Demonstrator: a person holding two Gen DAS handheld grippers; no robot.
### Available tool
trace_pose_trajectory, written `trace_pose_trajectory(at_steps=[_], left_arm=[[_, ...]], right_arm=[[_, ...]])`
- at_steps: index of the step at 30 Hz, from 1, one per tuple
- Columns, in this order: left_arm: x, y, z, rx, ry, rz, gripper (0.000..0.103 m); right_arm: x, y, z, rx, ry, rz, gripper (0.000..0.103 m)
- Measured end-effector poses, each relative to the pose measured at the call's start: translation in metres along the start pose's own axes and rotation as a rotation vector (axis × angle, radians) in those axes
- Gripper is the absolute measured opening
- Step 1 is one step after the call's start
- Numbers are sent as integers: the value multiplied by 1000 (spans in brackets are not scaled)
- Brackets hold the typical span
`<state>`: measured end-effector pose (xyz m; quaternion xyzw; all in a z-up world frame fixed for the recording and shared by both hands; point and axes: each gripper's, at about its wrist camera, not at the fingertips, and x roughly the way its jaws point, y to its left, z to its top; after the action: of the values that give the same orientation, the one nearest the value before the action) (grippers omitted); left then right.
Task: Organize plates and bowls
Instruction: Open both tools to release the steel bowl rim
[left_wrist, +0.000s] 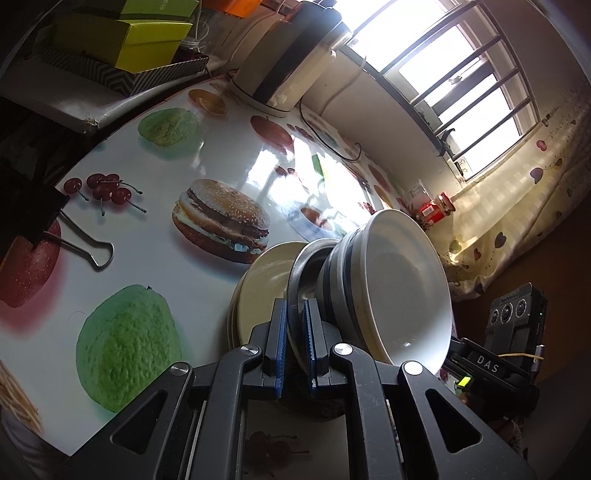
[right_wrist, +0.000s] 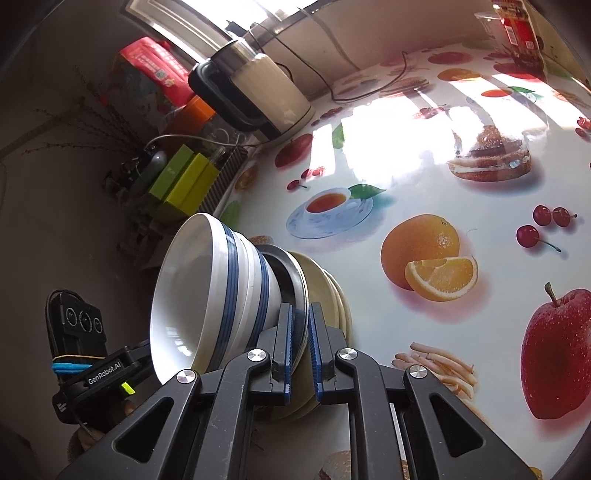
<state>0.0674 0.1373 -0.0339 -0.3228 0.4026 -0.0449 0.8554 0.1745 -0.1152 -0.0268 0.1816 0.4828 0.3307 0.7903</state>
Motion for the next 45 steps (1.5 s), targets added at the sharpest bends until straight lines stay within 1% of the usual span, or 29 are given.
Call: trace_pose_trajectory(at_steps=[7, 10, 12, 16, 17, 19, 21, 23, 24, 25, 33, 34, 35, 37, 39, 43, 45], left_arm=[[-2, 2, 2, -8, -12, 6, 11], [-2, 0, 1, 3, -14, 24, 14], [-4, 0, 1, 7, -16, 33, 20], [-8, -3, -2, 37, -30, 73, 25], [-9, -3, -2, 36, -31, 74, 29], [-12, -3, -3, 33, -38, 81, 34], [-16, -4, -5, 41, -50, 91, 36], [-20, -5, -7, 52, -60, 97, 40], [-22, -6, -8, 60, -64, 111, 41], [-24, -7, -9, 76, -71, 133, 42], [-39, -22, -23, 169, -112, 221, 44], [-41, -24, -25, 183, -119, 242, 45], [-43, -26, -28, 201, -129, 257, 49], [-45, -29, -32, 221, -136, 260, 56], [-44, -29, -36, 218, -126, 260, 56], [-42, -32, -47, 226, -119, 281, 56], [-41, -35, -54, 244, -124, 300, 56]], right_arm=[[-2, 1, 0, -18, -6, -18, 11], [-4, 1, -1, -18, -9, -30, 15], [-6, 0, -2, -20, -12, -39, 19], [-11, 0, -3, -33, -22, -56, 23], [-12, 1, -4, -38, -26, -64, 26], [-15, 2, -5, -47, -35, -78, 28], [-20, 3, -7, -53, -45, -83, 31], [-24, 4, -8, -62, -53, -97, 35], [-25, 5, -9, -69, -55, -106, 38], [-27, 6, -10, -74, -59, -111, 39], [-42, 21, -25, -156, -87, -168, 48], [-44, 24, -27, -170, -92, -179, 49], [-46, 27, -29, -182, -97, -189, 51], [-50, 33, -34, -209, -110, -216, 56], [-52, 37, -40, -236, -118, -239, 59], [-57, 39, -49, -244, -129, -254, 60], [-59, 40, -53, -248, -133, -266, 64]])
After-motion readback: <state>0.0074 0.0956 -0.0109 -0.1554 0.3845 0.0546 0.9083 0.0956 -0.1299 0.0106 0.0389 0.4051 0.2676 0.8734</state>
